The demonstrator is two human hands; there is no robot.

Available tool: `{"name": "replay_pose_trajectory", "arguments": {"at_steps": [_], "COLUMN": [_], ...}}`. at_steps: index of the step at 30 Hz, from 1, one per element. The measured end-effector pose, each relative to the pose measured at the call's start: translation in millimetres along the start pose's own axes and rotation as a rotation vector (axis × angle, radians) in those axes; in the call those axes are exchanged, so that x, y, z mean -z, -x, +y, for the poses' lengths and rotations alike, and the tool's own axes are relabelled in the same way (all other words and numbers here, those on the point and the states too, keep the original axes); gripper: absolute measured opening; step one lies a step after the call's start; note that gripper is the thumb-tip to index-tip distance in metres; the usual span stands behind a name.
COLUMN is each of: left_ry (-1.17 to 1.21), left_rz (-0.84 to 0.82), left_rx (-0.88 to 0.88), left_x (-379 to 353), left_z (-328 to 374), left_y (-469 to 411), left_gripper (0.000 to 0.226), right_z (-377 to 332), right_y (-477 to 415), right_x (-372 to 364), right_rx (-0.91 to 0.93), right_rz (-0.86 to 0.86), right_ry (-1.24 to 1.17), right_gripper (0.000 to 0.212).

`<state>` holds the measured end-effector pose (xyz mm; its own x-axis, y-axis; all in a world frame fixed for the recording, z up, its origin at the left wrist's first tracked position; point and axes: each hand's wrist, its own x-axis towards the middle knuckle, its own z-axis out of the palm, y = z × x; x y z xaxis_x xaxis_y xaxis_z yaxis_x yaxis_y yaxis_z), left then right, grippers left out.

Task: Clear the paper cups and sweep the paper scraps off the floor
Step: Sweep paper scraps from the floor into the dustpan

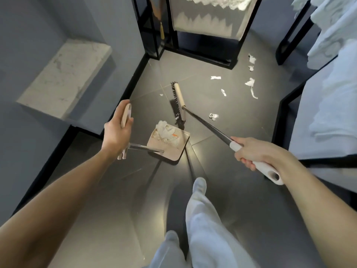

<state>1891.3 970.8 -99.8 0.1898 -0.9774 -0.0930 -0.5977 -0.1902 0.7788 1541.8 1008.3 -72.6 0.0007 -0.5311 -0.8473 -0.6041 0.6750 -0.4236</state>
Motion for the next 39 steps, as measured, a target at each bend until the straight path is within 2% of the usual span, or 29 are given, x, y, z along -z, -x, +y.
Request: {"name": "replay_pose_trajectory", "arguments": {"at_steps": [5, 9, 11, 15, 23, 27, 35, 39], "left_ry": [0.004, 0.017, -0.002, -0.041, -0.141, -0.118, -0.108, -0.088], "left_rz": [0.068, 0.108, 0.112, 0.102, -0.025, -0.028, -0.042, -0.094], "left_rx": [0.054, 0.088, 0.084, 0.107, 0.126, 0.148, 0.124, 0.136], "left_x": [-16.0, -25.0, -25.2, -18.7, 4.3, 17.0, 35.4, 35.5], "left_z": [34.4, 46.4, 46.1, 41.6, 19.7, 14.4, 3.7, 4.4], "left_y": [-65.1, -120.4, -141.3, -190.9, -300.7, -354.7, -396.8, -386.0], "left_gripper": [0.043, 0.042, 0.042, 0.043, 0.048, 0.046, 0.045, 0.044], "right_z": [-52.8, -111.3, -135.4, -184.3, -274.1, -313.9, -323.0, -301.5], "right_y": [-51.9, -89.8, -107.0, -148.9, -221.1, -255.6, -264.2, -231.6], "right_x": [69.5, 112.2, 120.0, 127.0, 99.7, 79.0, 55.6, 61.5], "right_rx": [0.020, 0.030, 0.022, 0.022, 0.029, 0.021, -0.074, -0.074], "right_rz": [-0.028, -0.030, -0.040, -0.024, 0.025, 0.040, -0.179, -0.187], "right_ry": [-0.025, -0.022, -0.021, 0.081, 0.262, 0.373, 0.267, 0.254], "right_gripper": [0.070, 0.054, 0.059, 0.057, 0.053, 0.060, 0.077, 0.079]}}
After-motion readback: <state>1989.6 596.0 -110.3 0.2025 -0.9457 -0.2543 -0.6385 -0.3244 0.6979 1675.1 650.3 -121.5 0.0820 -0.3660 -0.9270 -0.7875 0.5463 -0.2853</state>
